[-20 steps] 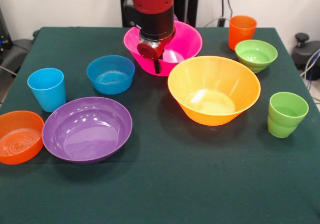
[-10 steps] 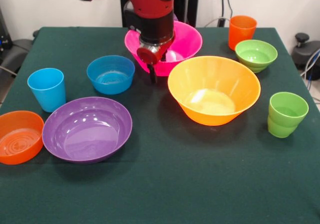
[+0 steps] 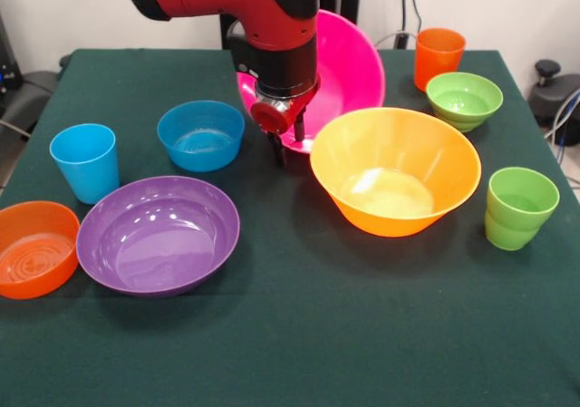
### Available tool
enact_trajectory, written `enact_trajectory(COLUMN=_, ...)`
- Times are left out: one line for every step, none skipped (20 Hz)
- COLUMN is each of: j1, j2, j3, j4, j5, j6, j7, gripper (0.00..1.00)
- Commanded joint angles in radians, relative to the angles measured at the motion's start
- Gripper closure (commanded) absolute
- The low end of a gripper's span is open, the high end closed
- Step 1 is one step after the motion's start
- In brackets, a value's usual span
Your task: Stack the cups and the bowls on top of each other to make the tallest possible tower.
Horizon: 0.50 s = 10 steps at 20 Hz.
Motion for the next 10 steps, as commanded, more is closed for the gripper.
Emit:
enact_trajectory(j1=0.048, j2=0.107, j3=0.001, j4=-0.113, j5=-0.065, j6=-0.122, j7=0.149, gripper=0.00)
enact_trajectory(j1=0.051, j2=0.104, j3=0.001, j4=-0.113, j5=-0.064, j6=-0.122, j7=0.152, gripper=0.00)
enact_trajectory(j1=0.053, j2=0.102, j3=-0.001, j4=-0.113, j5=-0.063, j6=-0.118, j7=0.152, gripper=0.00)
enact_trajectory(j1=0.050, j2=0.100, j3=0.000, j4=-0.109, j5=-0.063, j6=-0.118, j7=0.150, gripper=0.00)
enact_trajectory(j1=0.049, j2=0.098, j3=0.000, j4=-0.107, j5=-0.062, j6=-0.119, j7=0.150, gripper=0.00)
enact_trajectory(j1=0.049, j2=0.096, j3=0.000, j4=-0.105, j5=-0.062, j6=-0.120, j7=0.151, gripper=0.00)
enact_trajectory(j1=0.050, j2=0.095, j3=-0.001, j4=-0.105, j5=-0.061, j6=-0.121, j7=0.152, gripper=0.00)
enact_trajectory(j1=0.052, j2=0.093, j3=-0.002, j4=-0.104, j5=-0.059, j6=-0.120, j7=0.154, gripper=0.00)
enact_trajectory(j1=0.052, j2=0.091, j3=-0.003, j4=-0.103, j5=-0.059, j6=-0.119, j7=0.154, gripper=0.00)
enact_trajectory(j1=0.049, j2=0.088, j3=-0.001, j4=-0.098, j5=-0.059, j6=-0.119, j7=0.151, gripper=0.00)
